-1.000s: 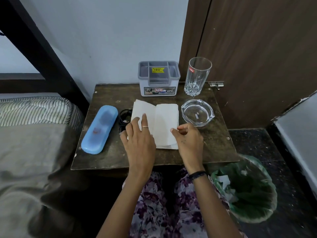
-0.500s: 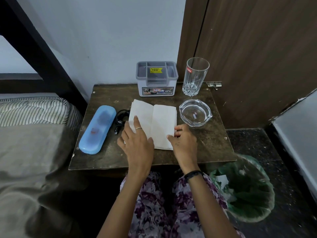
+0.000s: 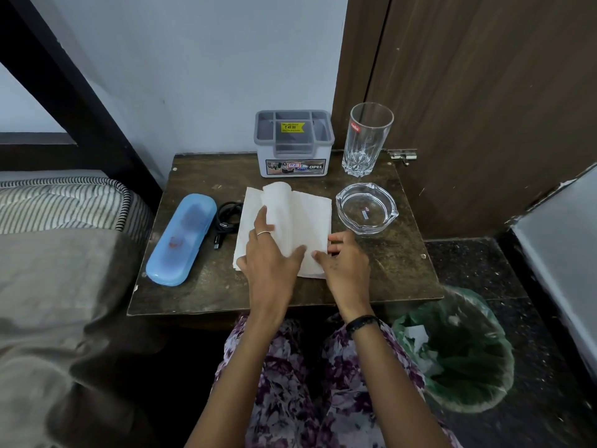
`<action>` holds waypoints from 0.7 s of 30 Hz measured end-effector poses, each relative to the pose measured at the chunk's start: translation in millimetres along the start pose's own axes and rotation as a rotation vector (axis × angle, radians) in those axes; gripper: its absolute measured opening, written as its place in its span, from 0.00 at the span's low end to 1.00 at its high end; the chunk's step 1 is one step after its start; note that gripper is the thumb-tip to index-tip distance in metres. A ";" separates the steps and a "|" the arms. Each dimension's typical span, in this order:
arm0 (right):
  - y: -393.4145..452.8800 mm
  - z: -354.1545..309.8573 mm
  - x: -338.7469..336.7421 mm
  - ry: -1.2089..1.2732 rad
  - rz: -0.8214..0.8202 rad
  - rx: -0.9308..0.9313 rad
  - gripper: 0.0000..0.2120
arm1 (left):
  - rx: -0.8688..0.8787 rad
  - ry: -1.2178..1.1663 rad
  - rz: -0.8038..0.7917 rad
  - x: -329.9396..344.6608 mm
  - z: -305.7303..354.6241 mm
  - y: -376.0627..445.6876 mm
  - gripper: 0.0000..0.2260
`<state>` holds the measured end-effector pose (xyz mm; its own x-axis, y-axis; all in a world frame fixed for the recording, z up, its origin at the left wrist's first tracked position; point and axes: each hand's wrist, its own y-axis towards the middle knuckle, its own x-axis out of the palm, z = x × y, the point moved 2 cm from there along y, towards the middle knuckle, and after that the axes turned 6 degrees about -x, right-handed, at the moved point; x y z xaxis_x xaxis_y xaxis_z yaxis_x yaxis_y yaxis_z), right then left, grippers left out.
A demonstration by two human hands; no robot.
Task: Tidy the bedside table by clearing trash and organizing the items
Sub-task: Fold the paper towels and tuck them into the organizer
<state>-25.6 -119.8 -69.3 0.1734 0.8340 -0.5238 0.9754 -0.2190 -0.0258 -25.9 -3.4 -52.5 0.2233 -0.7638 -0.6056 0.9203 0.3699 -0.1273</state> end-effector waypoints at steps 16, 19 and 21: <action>4.5 -3.5 -2.5 0.068 0.033 0.160 0.16 | 0.021 -0.301 -0.129 2.3 3.1 -13.6 0.11; 4.7 1.8 -1.6 0.010 0.051 0.146 0.10 | -0.014 -0.441 -0.144 1.3 1.5 -10.3 0.10; 5.1 3.0 -1.5 -0.007 0.054 0.139 0.09 | -0.030 -0.488 -0.085 2.4 -3.6 -5.8 0.08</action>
<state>-21.2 -123.6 -71.3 0.2240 0.8154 -0.5338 0.9361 -0.3324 -0.1149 -31.8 -5.5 -56.0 0.2789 -0.9479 -0.1540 0.9337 0.3052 -0.1875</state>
